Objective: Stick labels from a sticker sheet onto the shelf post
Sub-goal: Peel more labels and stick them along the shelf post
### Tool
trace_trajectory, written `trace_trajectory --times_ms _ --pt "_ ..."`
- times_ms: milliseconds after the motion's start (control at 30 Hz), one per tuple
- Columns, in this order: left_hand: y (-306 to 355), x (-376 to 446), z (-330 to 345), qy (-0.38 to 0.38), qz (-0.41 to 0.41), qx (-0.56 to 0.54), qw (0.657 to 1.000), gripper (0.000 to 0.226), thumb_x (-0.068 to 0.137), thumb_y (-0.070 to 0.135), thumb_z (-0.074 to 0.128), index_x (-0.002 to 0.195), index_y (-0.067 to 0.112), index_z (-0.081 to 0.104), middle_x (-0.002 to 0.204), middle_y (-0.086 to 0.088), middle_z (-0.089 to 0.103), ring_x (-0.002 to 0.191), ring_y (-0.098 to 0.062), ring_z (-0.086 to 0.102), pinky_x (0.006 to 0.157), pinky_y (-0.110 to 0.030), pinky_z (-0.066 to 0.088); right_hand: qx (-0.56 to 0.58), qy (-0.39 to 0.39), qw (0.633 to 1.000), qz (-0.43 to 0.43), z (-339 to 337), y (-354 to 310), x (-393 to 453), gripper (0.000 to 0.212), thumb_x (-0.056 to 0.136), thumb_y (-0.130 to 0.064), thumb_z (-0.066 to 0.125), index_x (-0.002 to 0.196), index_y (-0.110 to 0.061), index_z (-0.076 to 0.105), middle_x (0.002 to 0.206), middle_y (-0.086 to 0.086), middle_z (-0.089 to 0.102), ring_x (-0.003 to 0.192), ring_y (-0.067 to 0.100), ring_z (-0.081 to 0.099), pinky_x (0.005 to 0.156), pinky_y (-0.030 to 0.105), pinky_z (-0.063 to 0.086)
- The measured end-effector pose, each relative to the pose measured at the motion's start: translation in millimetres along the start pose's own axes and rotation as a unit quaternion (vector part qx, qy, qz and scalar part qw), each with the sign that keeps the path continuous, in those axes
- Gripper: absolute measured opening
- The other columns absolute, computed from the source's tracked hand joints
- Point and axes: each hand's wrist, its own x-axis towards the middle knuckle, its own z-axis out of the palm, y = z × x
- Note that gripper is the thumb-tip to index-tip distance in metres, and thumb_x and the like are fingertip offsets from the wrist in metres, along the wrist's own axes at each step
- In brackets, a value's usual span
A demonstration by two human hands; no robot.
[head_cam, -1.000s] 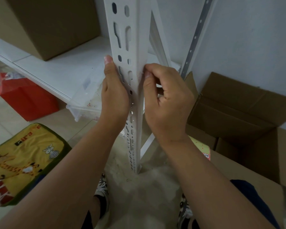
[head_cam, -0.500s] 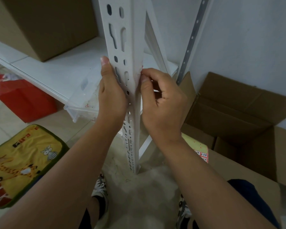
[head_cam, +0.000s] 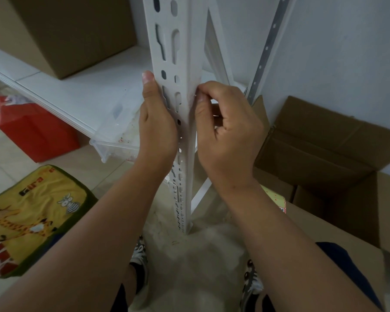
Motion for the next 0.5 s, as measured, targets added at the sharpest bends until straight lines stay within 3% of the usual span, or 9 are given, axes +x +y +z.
trace_trajectory --times_ms 100,233,500 --pt "-1.6 -1.1 2.1 0.0 0.003 -0.01 1.0 0.051 0.105 0.049 0.023 0.092 0.03 0.068 0.088 0.009 0.077 0.09 -0.004 0.072 0.095 -0.033 0.055 -0.009 -0.001 1.0 0.002 0.0 -1.2 -0.5 0.01 0.091 -0.002 0.06 0.093 0.002 0.069 0.086 0.01 0.069 0.079 0.01 0.058 0.069 0.012 0.046" --pt "-3.0 -0.6 2.5 0.002 0.007 -0.016 1.0 0.051 0.105 0.049 0.022 0.099 0.028 0.069 0.095 0.006 0.077 0.095 -0.007 0.071 0.097 -0.035 0.054 -0.01 0.001 1.0 0.004 0.3 -1.7 -0.5 0.01 0.091 -0.001 0.059 0.091 0.003 0.068 0.084 0.011 0.067 0.076 0.01 0.055 0.068 0.01 0.042" --pt "-0.5 -1.2 1.6 -0.01 0.015 -0.025 1.0 0.052 0.107 0.045 0.022 0.09 0.028 0.068 0.08 0.012 0.076 0.087 -0.004 0.072 0.085 -0.025 0.056 -0.007 -0.029 1.0 0.001 -0.3 -1.0 -8.2 0.01 0.091 -0.001 0.059 0.091 0.004 0.068 0.085 0.012 0.067 0.079 0.009 0.055 0.071 0.007 0.041"
